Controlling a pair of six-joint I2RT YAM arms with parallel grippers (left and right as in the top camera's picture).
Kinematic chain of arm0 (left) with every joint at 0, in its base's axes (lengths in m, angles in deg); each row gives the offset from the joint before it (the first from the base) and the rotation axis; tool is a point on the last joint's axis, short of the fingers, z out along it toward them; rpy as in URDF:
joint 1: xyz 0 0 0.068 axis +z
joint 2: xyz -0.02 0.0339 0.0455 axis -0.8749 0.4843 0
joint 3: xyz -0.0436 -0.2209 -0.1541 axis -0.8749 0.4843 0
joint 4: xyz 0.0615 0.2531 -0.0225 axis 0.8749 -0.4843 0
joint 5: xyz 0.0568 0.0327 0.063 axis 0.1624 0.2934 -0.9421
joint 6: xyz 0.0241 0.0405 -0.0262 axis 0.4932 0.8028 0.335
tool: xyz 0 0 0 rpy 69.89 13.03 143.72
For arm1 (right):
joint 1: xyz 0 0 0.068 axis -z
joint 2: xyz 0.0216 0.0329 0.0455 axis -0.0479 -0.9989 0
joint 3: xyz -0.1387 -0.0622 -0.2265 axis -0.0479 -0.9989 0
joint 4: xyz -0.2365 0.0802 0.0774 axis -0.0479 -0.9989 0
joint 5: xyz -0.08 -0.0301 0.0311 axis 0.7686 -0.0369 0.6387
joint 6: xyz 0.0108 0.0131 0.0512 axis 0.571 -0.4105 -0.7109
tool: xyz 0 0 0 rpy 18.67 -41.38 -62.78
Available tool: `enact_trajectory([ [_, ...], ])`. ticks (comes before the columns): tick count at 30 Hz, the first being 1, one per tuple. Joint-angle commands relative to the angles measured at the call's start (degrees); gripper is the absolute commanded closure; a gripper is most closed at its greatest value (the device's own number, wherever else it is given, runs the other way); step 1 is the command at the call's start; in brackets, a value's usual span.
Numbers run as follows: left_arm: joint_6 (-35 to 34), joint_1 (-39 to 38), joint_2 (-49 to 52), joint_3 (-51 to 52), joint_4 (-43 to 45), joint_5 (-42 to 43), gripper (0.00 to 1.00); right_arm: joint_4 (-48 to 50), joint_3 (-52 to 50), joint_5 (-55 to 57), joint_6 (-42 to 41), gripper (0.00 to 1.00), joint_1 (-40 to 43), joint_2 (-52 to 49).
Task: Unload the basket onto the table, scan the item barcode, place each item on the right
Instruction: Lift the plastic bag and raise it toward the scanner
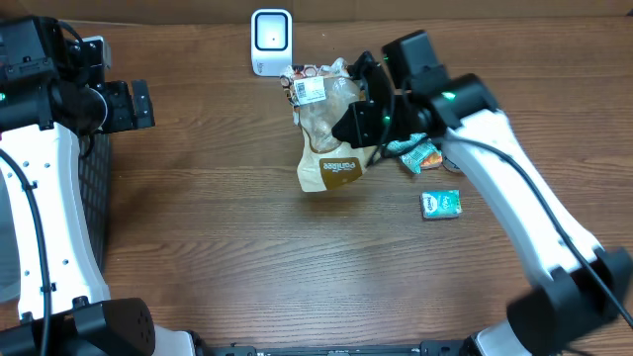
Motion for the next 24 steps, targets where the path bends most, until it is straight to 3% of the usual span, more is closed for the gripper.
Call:
enact_trajectory([
  [1,1.5,0.2,0.0,-0.7,0.0,0.0,0.01,-0.6,0.5,-0.2,5.5,0.96,-0.4,3.7],
  [19,1.5,0.2,0.0,-0.7,0.0,0.0,0.01,-2.1,0.6,-3.6,-0.3,0.96,-0.4,7.3],
  [24,1.5,0.2,0.0,-0.7,0.0,0.0,0.0,-6.1,8.5,-0.6,-3.4,0.96,0.3,5.7],
])
